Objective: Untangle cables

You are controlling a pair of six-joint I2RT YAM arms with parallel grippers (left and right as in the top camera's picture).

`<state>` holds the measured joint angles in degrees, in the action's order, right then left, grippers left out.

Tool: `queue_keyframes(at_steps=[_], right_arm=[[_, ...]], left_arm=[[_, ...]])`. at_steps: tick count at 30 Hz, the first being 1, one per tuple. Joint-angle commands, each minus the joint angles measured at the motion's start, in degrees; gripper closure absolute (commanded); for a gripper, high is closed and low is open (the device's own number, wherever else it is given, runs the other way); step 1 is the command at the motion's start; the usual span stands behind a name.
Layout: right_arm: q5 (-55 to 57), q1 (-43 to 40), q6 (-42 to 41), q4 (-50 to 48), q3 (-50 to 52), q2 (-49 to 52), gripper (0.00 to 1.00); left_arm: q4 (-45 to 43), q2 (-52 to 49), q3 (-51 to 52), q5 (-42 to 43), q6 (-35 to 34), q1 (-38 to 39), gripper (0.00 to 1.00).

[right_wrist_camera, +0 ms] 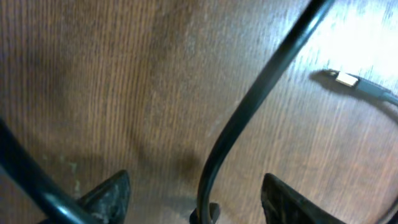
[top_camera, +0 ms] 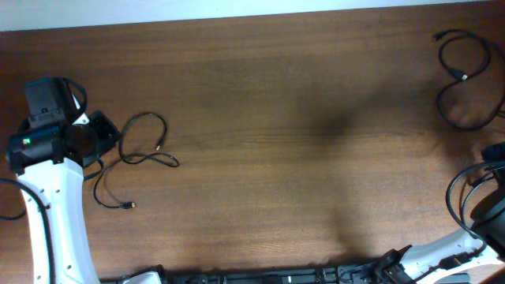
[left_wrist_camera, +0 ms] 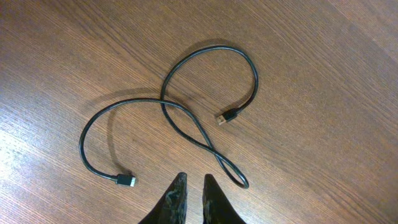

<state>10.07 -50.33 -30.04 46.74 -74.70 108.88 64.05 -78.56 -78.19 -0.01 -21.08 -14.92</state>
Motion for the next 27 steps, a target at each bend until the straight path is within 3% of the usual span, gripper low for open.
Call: queue_keyframes(at_steps=[1,2,4,9,10,11,12,15,16,18,24,27], right_arm=[[-3.48,-0.42,-0.44,0.44,-1.79,-0.98,0.1],[-6.1,-0.42,-0.46,1.88,-4.22,-1.92,0.03],[-7.04,-0.44,-0.44,7.96,-9.81,-2.84,0.01],[-6.91,-1.14,2.75,18.88,-14.03,-4.87,0.01],[-6.84,-1.49,2.78,19.76,-14.03,-5.51,0.06],[-6.23,-2.12,2.78,21.03,-14.01,-5.68,0.46],[-4.63,-2.62,2.75,22.12,-13.97,-5.66,0.94],[2.49,-5.66,2.56,23.3,-13.33,-5.66,0.96],[2.21,-6.16,2.54,22.86,-12.74,-5.66,0.96],[1.77,-6.36,1.9,19.98,-9.27,-5.66,0.96],[-14.6,-5.16,-0.9,-1.77,10.58,-5.66,0.96],[-17.09,-2.4,-1.44,-7.52,11.54,-5.66,0.96]], left_arm=[[-0.13,-0.09,-0.5,0.24,-0.76,-0.15,0.91],[-0.11,-0.09,-0.5,0.24,-0.74,-0.15,0.91],[-0.04,-0.09,-0.5,0.22,-0.74,-0.13,0.91],[-0.09,-0.09,-0.5,0.2,-0.74,-0.15,0.91],[-0.09,-0.09,-0.5,0.2,-0.72,-0.15,0.91],[-0.11,-0.09,-0.5,0.15,-0.72,-0.15,0.9],[-0.09,-0.09,-0.5,-0.02,-0.72,-0.15,0.89],[-0.98,-0.09,-0.5,0.0,-0.74,-0.15,0.9],[-1.51,-0.09,-0.5,0.0,-0.72,-0.15,0.99],[-1.81,-0.33,-0.5,0.02,-0.74,-0.15,1.0],[-3.15,-0.39,-0.5,1.81,-5.27,-0.13,1.0],[-3.23,-0.39,-0.5,2.21,-5.27,-0.09,1.0]])
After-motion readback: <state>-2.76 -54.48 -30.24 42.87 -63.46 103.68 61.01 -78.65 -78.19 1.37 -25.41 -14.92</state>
